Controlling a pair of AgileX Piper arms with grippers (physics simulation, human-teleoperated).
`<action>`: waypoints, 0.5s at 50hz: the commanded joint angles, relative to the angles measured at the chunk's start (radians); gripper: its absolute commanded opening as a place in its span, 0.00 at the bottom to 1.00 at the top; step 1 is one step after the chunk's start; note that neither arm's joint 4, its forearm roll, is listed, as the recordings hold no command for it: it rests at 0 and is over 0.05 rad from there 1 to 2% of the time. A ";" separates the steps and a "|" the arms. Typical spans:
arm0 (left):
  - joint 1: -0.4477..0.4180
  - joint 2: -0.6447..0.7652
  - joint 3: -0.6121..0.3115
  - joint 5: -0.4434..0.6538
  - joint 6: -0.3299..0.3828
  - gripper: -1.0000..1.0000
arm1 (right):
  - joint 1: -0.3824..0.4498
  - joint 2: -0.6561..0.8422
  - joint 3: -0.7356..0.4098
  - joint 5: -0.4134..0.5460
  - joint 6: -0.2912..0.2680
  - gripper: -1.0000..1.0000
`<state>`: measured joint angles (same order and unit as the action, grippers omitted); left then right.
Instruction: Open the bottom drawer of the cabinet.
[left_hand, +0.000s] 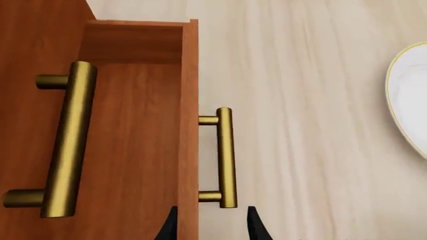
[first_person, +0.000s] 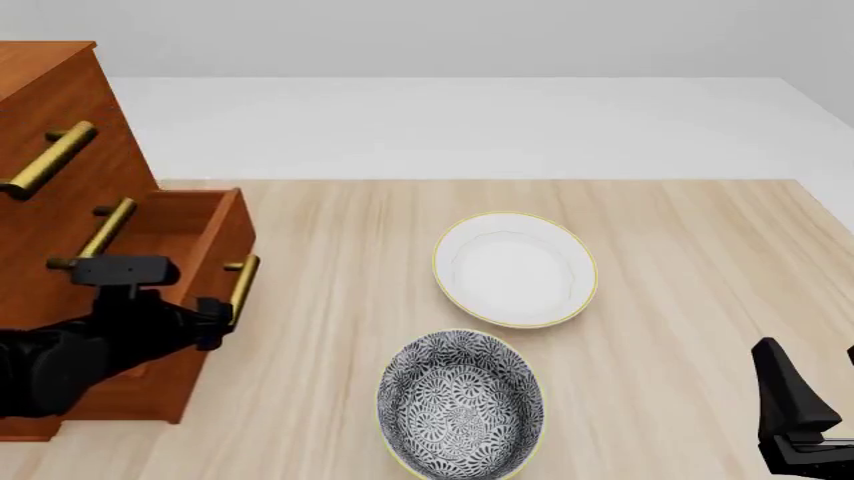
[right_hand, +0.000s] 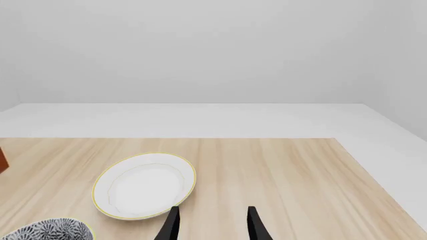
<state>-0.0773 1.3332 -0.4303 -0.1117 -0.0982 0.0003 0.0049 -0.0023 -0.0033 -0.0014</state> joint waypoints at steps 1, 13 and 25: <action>-0.042 0.014 -0.003 0.000 -0.030 1.00 | 0.000 0.000 0.000 0.000 0.000 1.00; -0.102 0.014 -0.009 -0.006 -0.059 1.00 | 0.000 0.000 0.000 0.000 0.000 1.00; -0.195 0.025 -0.042 -0.005 -0.094 1.00 | 0.000 0.000 0.000 0.000 0.000 1.00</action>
<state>-0.2019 1.3524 -0.4488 -0.1136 -0.1636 0.0004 0.0050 -0.0023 -0.0032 -0.0013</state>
